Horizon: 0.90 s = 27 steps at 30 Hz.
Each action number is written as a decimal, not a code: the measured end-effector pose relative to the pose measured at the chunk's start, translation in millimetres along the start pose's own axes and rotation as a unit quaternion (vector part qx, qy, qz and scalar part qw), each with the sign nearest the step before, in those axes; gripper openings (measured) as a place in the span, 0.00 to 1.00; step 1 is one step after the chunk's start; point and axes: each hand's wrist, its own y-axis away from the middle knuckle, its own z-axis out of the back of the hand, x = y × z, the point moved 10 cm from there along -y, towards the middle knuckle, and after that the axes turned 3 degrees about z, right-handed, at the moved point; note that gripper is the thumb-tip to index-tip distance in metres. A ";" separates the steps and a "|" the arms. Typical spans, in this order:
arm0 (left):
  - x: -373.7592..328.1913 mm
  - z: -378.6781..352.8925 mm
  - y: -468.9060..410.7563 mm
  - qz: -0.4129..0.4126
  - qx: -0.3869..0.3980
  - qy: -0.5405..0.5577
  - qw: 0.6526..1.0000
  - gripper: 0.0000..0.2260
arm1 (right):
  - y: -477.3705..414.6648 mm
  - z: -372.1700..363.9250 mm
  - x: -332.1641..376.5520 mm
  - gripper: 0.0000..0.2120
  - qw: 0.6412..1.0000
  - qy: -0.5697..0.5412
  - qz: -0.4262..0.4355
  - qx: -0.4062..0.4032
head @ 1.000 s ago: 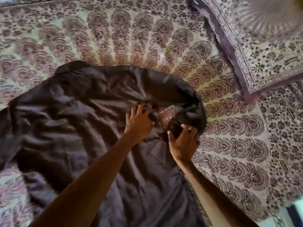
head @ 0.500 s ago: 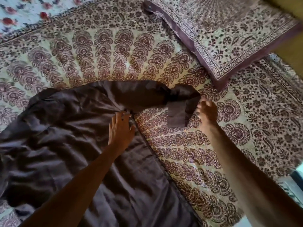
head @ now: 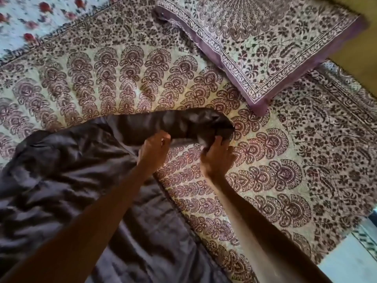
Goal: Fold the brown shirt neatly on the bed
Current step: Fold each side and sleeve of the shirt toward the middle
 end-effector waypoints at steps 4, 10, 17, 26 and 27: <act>2.9 -3.2 -24.8 0.007 0.032 -0.034 0.999 0.19 | -54.5 37.8 -37.8 0.10 0.955 -0.281 -0.088 -0.036; -14.2 -37.8 -53.8 -0.028 0.148 -0.185 0.971 0.36 | -132.1 66.8 -134.6 0.19 0.844 -0.457 -0.277 -0.051; -28.2 -73.0 -54.6 -0.021 0.172 -0.229 0.958 0.54 | -148.9 47.1 -186.8 0.14 0.736 -0.533 -0.408 -0.088; -31.3 -59.0 -55.9 -0.038 0.107 -0.135 0.984 0.49 | -125.2 132.7 -77.9 0.13 0.948 -0.088 -0.033 -0.303; -30.3 -44.4 -53.8 -0.043 0.060 -0.092 0.993 0.42 | -114.3 115.2 -50.2 0.11 0.955 -0.118 0.047 -0.267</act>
